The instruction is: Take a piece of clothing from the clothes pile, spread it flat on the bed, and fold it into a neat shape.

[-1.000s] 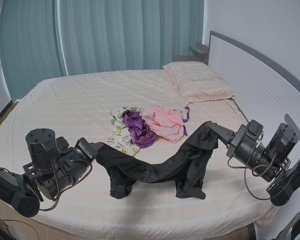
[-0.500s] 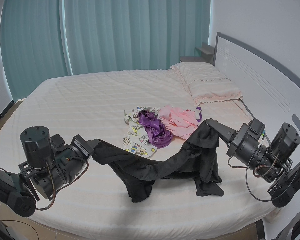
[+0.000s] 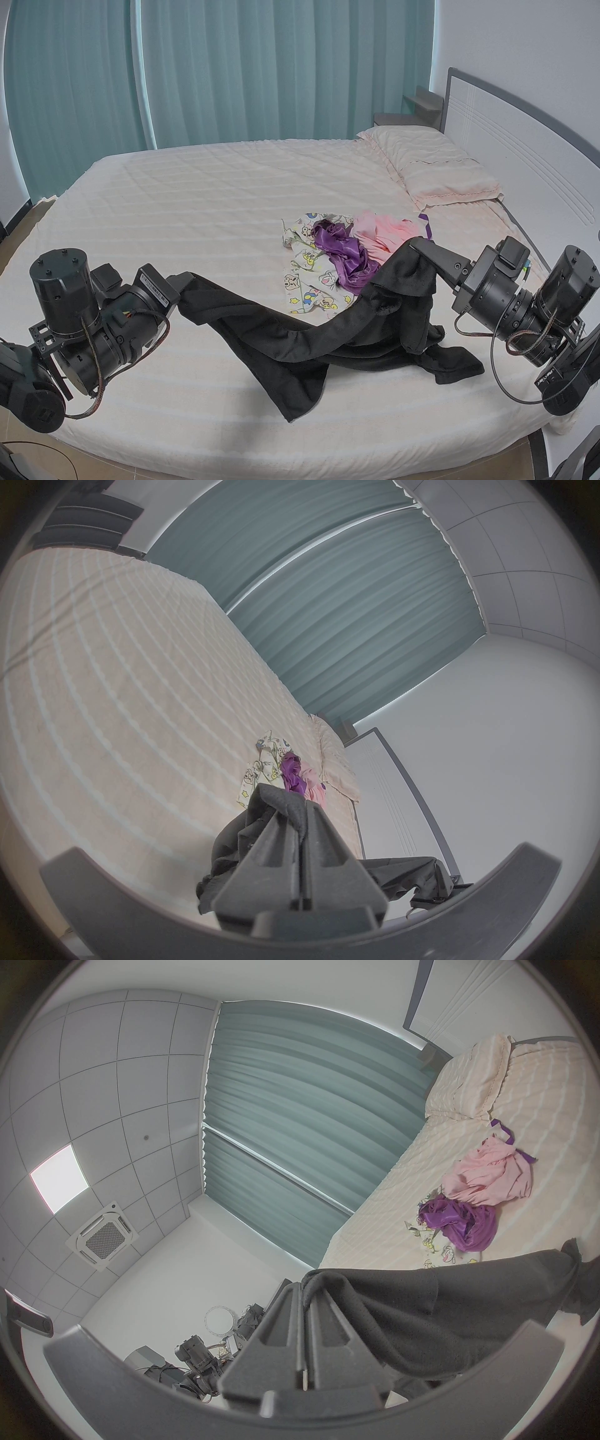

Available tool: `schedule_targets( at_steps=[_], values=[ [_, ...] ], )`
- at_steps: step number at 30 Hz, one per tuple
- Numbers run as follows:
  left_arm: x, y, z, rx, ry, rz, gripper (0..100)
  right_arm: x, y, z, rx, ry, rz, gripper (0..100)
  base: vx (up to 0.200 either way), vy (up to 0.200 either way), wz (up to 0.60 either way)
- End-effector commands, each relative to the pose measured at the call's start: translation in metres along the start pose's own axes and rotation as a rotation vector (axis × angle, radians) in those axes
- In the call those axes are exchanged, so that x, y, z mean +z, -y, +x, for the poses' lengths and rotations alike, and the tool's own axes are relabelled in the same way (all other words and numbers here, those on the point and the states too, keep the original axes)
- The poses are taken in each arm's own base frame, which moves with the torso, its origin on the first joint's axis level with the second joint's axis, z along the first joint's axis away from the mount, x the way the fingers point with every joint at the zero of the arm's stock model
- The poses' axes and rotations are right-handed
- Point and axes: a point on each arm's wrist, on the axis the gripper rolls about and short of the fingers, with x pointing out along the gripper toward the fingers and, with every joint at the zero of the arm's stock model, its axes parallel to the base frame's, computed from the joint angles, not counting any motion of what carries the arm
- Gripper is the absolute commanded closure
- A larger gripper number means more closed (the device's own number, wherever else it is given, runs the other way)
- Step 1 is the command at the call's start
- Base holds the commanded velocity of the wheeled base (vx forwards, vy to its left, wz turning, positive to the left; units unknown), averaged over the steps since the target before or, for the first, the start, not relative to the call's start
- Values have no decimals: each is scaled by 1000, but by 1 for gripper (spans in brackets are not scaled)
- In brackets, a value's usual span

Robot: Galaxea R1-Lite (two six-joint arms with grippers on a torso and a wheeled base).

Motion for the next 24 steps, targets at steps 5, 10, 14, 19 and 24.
schedule_targets(
  at_steps=[5,10,14,19,24],
  values=[
    [4,1,-3,-13,9,-5,100,-1,0,0,4,-1,0,100,0,200,0],
    [4,0,-2,-9,7,-5,100,0,-2,0,11,4,-2,100,0,200,0],
    [4,1,-3,-12,9,-6,100,0,-2,0,12,3,-1,100,0,200,0],
    [4,1,-3,-10,8,-4,100,0,-4,-1,19,4,-2,100,0,200,0],
    [4,1,-3,-12,9,-4,100,1,-6,-2,24,8,-4,100,0,200,0]
  ],
)
